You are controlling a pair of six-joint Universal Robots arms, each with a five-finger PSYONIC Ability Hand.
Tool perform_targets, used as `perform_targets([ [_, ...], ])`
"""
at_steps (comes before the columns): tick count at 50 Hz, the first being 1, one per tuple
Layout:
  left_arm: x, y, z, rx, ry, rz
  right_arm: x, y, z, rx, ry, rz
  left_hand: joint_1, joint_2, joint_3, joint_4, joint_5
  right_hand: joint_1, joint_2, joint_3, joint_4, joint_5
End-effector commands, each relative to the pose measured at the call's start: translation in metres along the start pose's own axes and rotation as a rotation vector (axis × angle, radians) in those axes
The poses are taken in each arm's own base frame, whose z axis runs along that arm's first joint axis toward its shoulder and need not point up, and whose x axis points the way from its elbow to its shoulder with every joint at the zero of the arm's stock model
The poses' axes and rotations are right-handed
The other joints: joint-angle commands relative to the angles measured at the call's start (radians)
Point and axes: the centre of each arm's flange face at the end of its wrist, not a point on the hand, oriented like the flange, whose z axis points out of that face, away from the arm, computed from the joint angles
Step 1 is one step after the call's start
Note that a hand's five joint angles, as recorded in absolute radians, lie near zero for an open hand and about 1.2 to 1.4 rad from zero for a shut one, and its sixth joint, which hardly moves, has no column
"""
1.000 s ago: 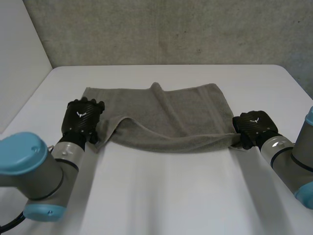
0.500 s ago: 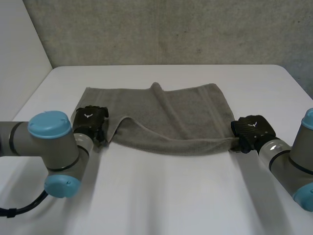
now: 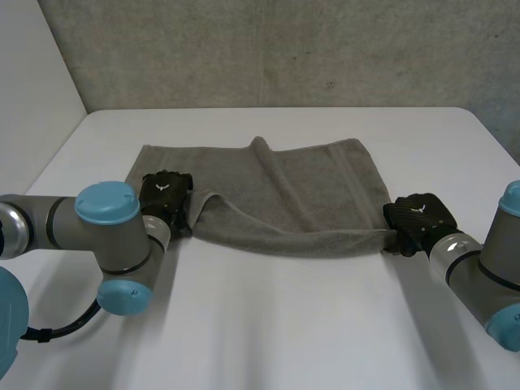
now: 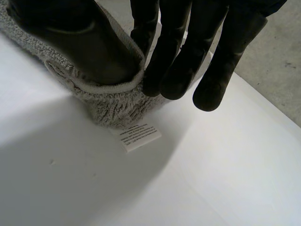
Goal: Fold the towel.
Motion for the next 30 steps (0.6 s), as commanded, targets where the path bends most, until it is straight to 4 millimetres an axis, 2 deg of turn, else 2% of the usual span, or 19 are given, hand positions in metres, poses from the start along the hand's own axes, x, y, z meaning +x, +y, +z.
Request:
perform_targets([
  [1,0.017,-0.009,-0.012,0.002,0.035,0.003,-0.001,0.002,0.001,-0.006,-0.004,-0.002,-0.099,-0.091,-0.087,-0.107,-0.242,0.064,0.055,0.060,0.053,0.043],
  [7,0.025,-0.012,-0.012,0.022,0.050,0.007,-0.001,0.002,0.001,-0.007,-0.004,-0.002,-0.099,-0.091,-0.087,-0.107,-0.242,0.064,0.055,0.060,0.053,0.043],
  [11,0.026,-0.018,-0.003,0.049,0.037,0.003,-0.001,0.002,0.001,-0.007,-0.004,-0.002,-0.093,-0.085,-0.081,-0.101,-0.236,0.064,0.055,0.060,0.053,0.043],
  [21,0.020,-0.012,0.012,0.044,-0.063,0.007,-0.002,0.005,0.003,-0.014,-0.007,-0.005,-0.049,-0.041,-0.037,-0.057,-0.192,0.064,0.055,0.060,0.053,0.043],
  [30,0.011,-0.011,0.014,0.039,-0.137,0.006,-0.003,0.007,0.003,-0.024,-0.009,-0.031,0.030,0.038,0.042,0.023,-0.113,0.064,0.055,0.060,0.053,0.043],
])
